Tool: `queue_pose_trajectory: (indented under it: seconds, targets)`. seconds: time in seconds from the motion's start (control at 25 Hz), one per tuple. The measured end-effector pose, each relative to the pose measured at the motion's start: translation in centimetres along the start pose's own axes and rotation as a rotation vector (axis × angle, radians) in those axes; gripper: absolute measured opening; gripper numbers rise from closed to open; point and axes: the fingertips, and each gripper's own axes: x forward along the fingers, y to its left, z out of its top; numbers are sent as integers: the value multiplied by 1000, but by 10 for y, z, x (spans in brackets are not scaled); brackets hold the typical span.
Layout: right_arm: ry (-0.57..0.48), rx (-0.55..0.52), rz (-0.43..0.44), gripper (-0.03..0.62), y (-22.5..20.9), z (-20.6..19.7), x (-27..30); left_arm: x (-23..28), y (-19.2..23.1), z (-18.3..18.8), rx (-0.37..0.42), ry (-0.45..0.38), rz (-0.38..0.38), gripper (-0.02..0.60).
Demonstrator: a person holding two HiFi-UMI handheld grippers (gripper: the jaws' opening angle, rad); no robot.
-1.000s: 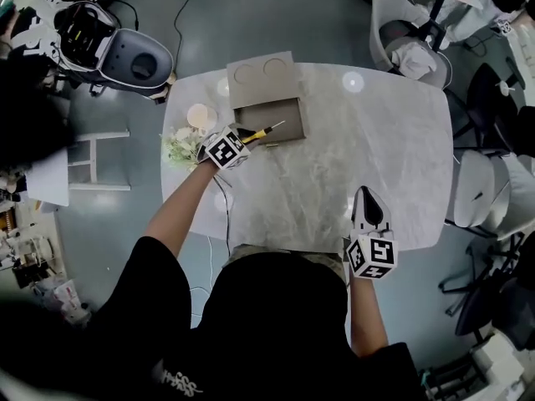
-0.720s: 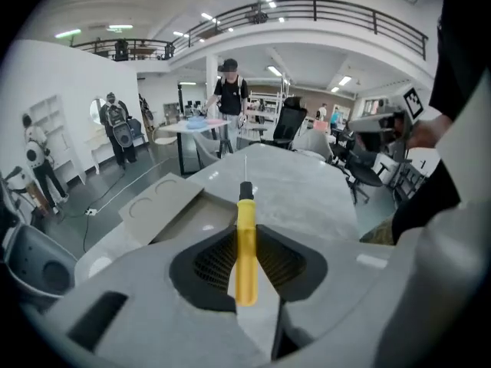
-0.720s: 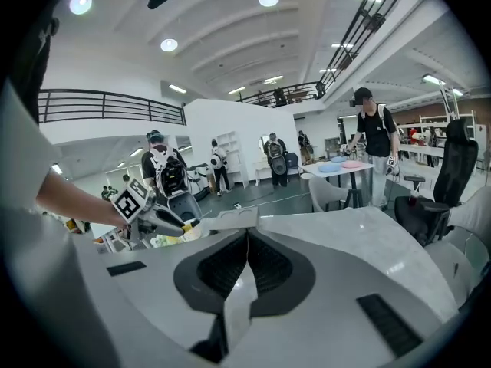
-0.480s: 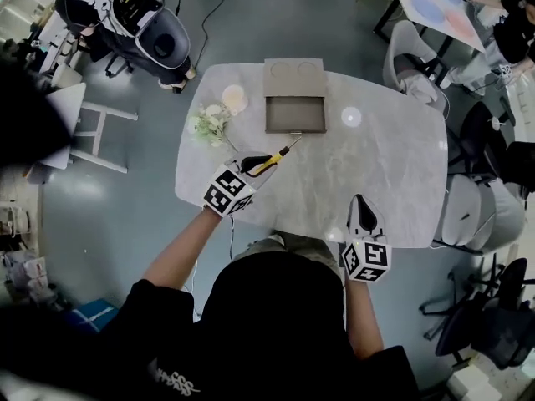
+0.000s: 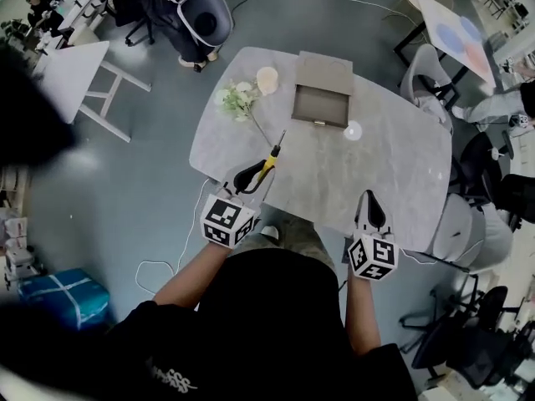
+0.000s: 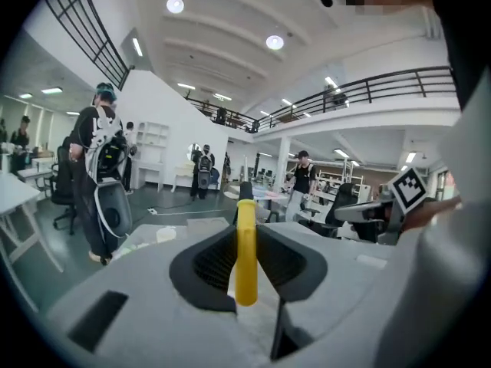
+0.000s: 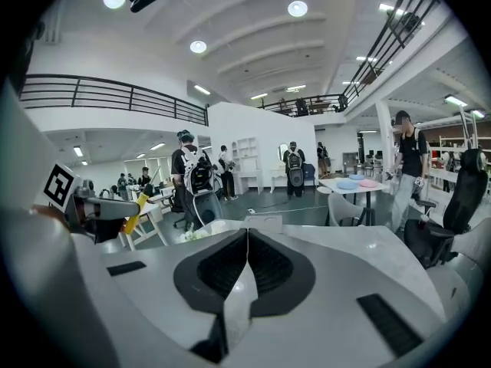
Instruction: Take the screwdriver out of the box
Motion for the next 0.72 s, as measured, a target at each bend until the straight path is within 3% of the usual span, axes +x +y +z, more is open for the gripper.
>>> queue_pose_trajectory:
  seconds: [0.32,0.72]
  targets:
    - [-30,-37,41,12,53,14,-8,-40,15,11,-27,-79,79,91]
    - [-102,-85,25,12,59,41,-11,-48,17,17,-29,-109,88,91]
